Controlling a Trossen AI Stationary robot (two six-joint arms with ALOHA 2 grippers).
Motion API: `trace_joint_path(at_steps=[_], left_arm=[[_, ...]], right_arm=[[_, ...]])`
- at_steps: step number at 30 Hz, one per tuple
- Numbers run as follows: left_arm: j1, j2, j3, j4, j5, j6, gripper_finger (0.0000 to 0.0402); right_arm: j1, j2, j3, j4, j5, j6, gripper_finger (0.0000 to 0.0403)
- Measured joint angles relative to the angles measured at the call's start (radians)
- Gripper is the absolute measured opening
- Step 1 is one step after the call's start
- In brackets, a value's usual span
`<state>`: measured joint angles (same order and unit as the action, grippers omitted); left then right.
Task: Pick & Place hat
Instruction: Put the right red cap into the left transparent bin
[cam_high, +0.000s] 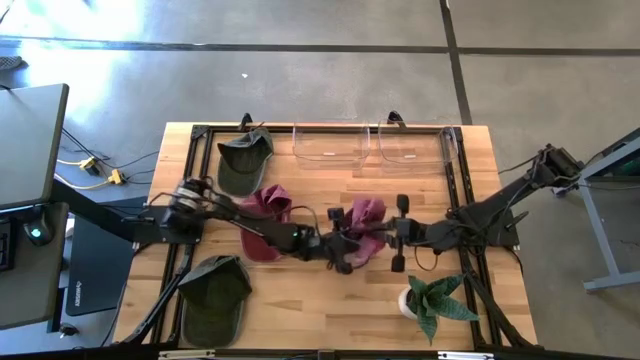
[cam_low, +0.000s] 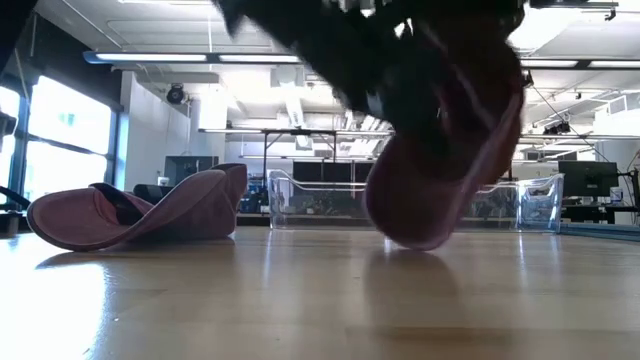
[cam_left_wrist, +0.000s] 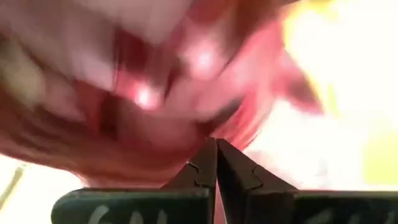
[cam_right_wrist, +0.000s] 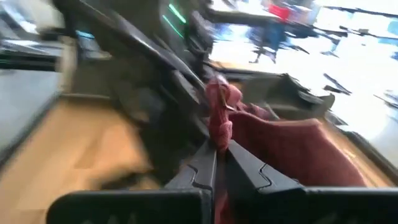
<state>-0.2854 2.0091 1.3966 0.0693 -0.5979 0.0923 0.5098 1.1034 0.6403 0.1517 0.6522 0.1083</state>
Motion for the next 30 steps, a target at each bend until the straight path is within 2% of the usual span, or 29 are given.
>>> trace_joint_path(at_steps=[4, 8, 10, 13, 15, 20, 23, 26, 30], left_arm=[[-0.039, -0.077, -0.001, -0.184, -0.047, -0.053, 0.0005], [-0.056, -0.136, -0.001, -0.336, -0.114, -0.117, 0.0005], [-0.055, -0.154, 0.001, -0.403, -0.14, -0.163, 0.0005], [-0.048, -0.165, -0.001, -0.5, -0.154, -0.219, 0.0005], [-0.037, -0.166, -0.001, -0.52, -0.149, -0.248, 0.0005], [-0.008, -0.151, 0.0, -0.522, -0.072, -0.302, 0.0005], [-0.001, -0.118, -0.017, -0.536, -0.044, -0.334, 0.0005], [0.005, -0.095, -0.046, -0.518, -0.051, -0.366, 0.0005], [0.007, -0.046, -0.098, -0.505, -0.047, -0.39, 0.0005]], right_arm=[[-0.009, 0.0, 0.0, -0.047, 0.067, 0.053, 0.0016], [-0.069, -0.006, 0.0, -0.223, 0.112, 0.206, 0.0015], [-0.116, -0.006, 0.0, -0.356, 0.081, 0.312, 0.0015], [-0.2, 0.0, 0.0, -0.545, -0.034, 0.456, 0.002], [-0.244, 0.004, 0.0, -0.64, -0.098, 0.499, 0.0025], [-0.29, 0.014, 0.0, -0.775, -0.161, 0.554, 0.0064], [-0.302, 0.01, 0.013, -0.89, -0.162, 0.629, 0.0102], [-0.309, 0.008, 0.053, -1.041, -0.137, 0.778, 0.0135], [-0.302, 0.008, 0.093, -1.17, -0.134, 0.921, 0.0154]])
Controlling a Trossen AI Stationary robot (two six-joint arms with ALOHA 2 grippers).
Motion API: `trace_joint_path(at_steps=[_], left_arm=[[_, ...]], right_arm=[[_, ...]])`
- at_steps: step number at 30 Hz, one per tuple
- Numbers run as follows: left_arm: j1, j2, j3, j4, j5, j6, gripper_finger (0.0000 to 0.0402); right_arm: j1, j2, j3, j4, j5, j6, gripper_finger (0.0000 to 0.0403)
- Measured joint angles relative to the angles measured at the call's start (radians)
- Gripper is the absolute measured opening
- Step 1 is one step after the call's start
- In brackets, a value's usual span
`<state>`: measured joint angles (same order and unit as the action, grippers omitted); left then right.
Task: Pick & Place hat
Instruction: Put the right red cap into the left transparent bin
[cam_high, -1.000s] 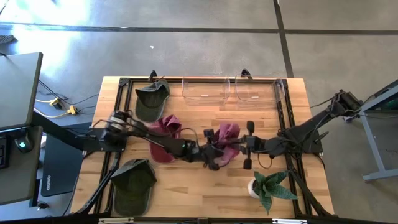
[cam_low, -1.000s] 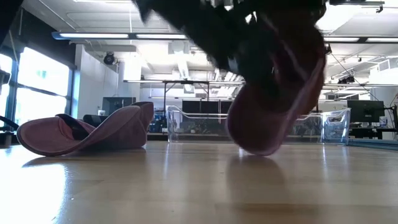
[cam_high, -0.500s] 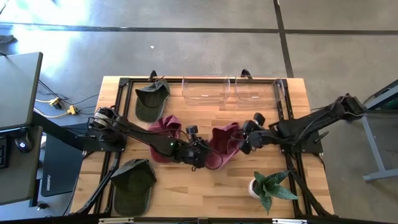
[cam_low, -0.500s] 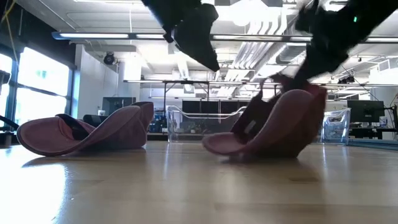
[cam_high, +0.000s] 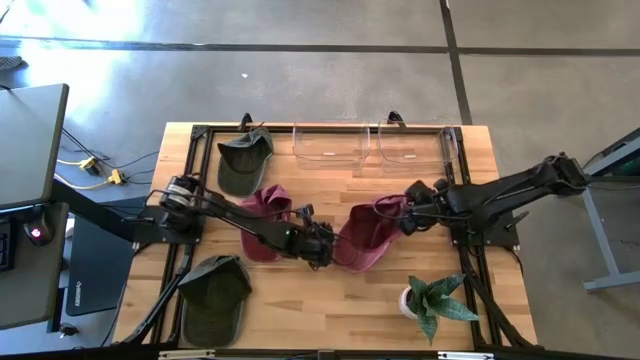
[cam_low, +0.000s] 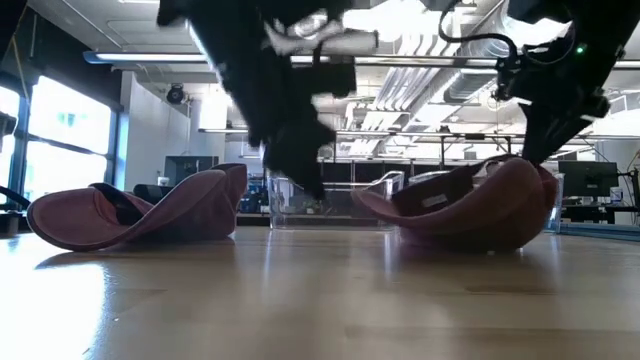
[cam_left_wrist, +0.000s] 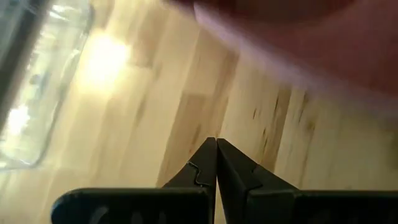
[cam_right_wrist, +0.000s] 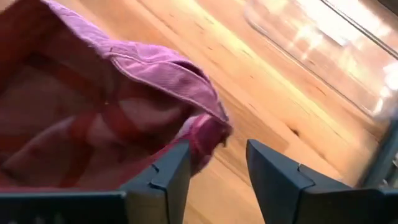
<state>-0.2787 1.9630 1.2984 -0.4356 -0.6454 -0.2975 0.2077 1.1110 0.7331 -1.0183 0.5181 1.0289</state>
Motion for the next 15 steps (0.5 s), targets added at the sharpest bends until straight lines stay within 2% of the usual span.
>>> trace_joint_path(at_steps=[4, 10, 15], left_arm=[[-0.004, 0.017, -0.013, 0.099, 0.022, 0.052, 0.0005], [-0.022, 0.017, -0.013, 0.322, 0.203, 0.17, 0.0005], [-0.068, 0.018, -0.012, 0.39, 0.195, 0.268, 0.0005]], right_arm=[[0.038, 0.0, 0.005, 0.1, -0.018, -0.072, 0.0154], [0.091, 0.0, 0.006, 0.402, -0.141, -0.287, 0.0142], [0.138, 0.003, 0.006, 0.493, -0.154, -0.441, 0.0135]])
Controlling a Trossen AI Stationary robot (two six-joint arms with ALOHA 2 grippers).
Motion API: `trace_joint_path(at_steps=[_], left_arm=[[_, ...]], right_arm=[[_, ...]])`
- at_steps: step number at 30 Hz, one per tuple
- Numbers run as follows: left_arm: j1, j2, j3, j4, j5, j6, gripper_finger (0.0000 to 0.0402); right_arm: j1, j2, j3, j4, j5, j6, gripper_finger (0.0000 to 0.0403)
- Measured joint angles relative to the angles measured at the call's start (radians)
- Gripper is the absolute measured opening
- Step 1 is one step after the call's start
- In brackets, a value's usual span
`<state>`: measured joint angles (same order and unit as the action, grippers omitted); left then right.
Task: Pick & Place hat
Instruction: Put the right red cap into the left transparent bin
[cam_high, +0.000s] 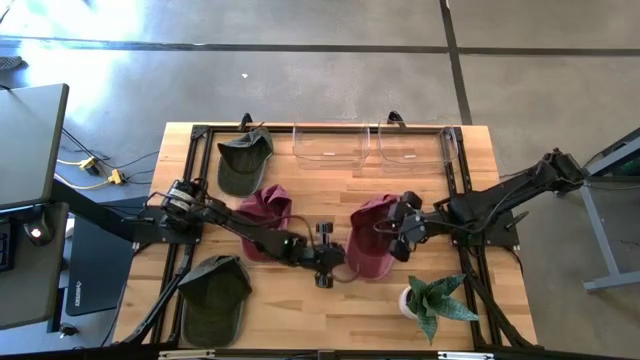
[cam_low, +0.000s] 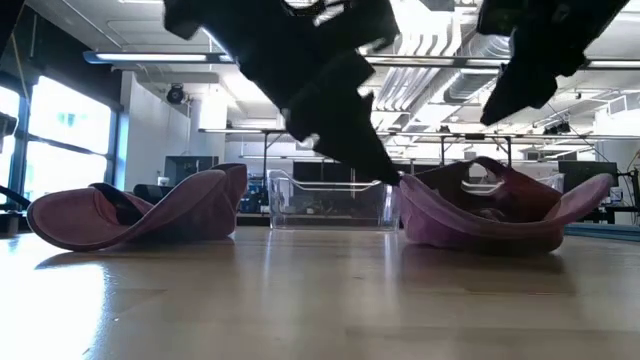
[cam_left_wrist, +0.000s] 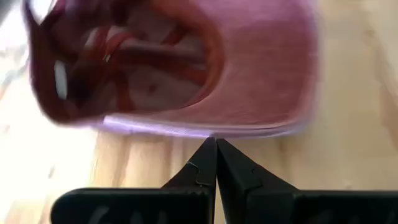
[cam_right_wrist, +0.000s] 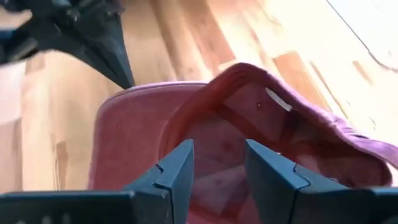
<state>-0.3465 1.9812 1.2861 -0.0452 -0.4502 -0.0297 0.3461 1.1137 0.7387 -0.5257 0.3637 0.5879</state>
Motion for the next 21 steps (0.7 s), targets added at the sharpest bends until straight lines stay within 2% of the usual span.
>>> trace_joint_path(at_steps=[3, 6, 8, 10, 13, 17, 19, 21], left_arm=[[-0.026, 0.0, 0.0, -0.004, -0.051, 0.05, 0.0005], [-0.034, 0.0, 0.0, -0.006, -0.11, 0.071, 0.0005], [-0.033, 0.0, 0.0, -0.008, -0.131, 0.072, 0.0005], [-0.032, 0.0, 0.0, -0.008, -0.166, 0.065, 0.0005], [-0.033, 0.0, 0.001, -0.009, -0.268, 0.073, 0.0005], [-0.033, -0.023, 0.056, -0.078, -0.476, 0.157, 0.0005], [-0.01, -0.029, 0.117, -0.111, -0.477, 0.137, 0.0005], [0.027, -0.032, 0.169, -0.199, -0.352, 0.094, 0.0005]], right_arm=[[0.027, 0.0, -0.005, -0.006, 0.018, -0.019, 0.0134], [0.042, 0.0, -0.059, 0.025, 0.093, -0.019, 0.0138], [0.018, 0.003, -0.101, 0.03, 0.128, -0.008, 0.0138], [-0.032, 0.01, -0.132, 0.03, 0.096, 0.029, 0.0131], [-0.112, 0.035, -0.157, 0.036, 0.048, 0.058, 0.0104], [-0.214, 0.125, -0.166, 0.081, 0.019, 0.012, 0.0049], [-0.249, 0.177, -0.166, 0.115, -0.025, -0.029, 0.002], [-0.268, 0.226, -0.165, 0.144, -0.078, -0.07, 0.0006]])
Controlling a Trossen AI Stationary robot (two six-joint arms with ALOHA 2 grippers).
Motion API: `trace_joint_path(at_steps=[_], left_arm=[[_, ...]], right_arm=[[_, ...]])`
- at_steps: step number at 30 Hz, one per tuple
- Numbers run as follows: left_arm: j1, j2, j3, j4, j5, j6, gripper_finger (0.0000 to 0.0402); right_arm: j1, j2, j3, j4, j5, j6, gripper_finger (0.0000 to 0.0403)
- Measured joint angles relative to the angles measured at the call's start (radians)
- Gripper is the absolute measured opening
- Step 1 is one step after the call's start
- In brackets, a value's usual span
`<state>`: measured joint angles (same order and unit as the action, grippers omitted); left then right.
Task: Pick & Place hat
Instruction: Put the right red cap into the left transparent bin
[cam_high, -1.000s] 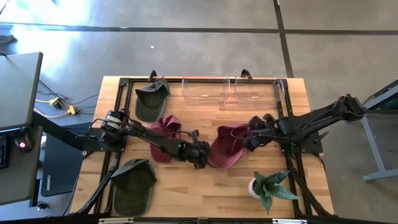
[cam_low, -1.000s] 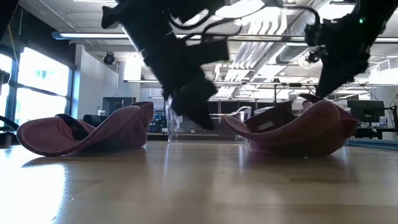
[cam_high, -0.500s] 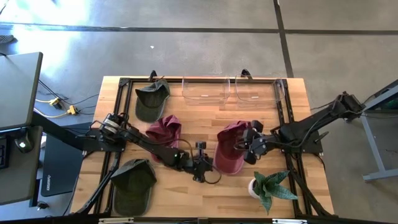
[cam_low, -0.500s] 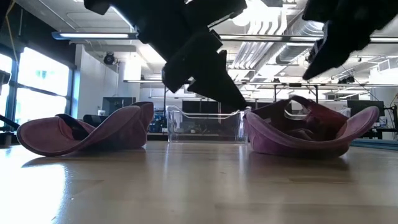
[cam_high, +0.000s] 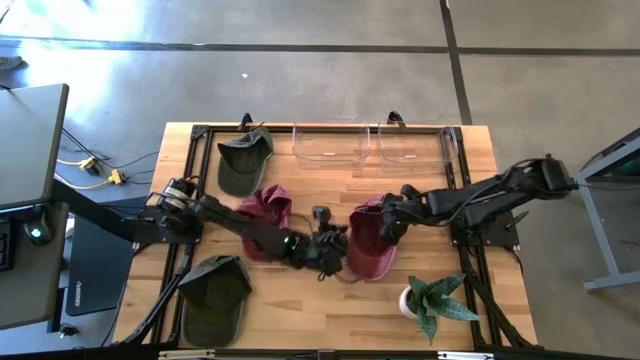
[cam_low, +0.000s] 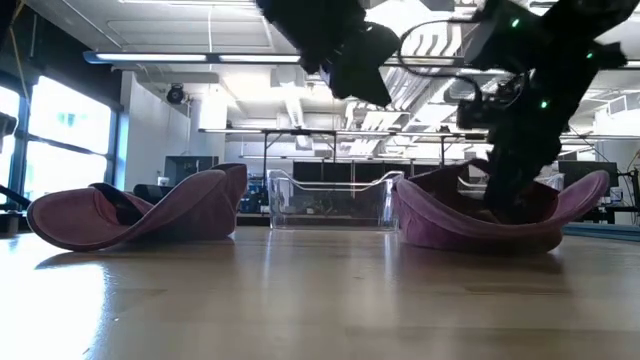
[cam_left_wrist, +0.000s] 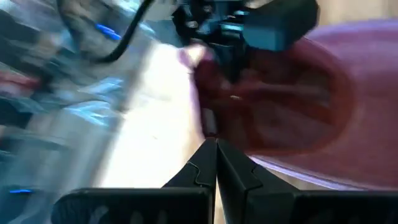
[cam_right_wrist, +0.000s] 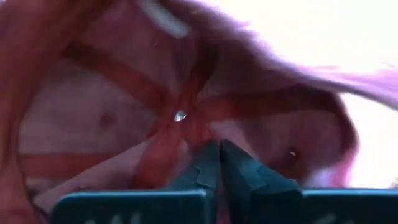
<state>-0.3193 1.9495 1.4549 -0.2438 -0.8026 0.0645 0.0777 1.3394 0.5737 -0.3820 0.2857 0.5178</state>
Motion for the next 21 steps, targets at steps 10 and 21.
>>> trace_joint_path(at_steps=[10, 21], left_arm=[[0.275, 0.026, 0.045, -0.018, 0.711, -0.052, 0.0047], [0.355, 0.142, 0.044, 0.086, 0.68, -0.092, 0.0206]], right_arm=[[-0.003, 0.024, 0.001, -0.048, -0.004, -0.055, 0.0004], [0.02, -0.067, 0.001, -0.036, -0.005, -0.074, 0.0002]])
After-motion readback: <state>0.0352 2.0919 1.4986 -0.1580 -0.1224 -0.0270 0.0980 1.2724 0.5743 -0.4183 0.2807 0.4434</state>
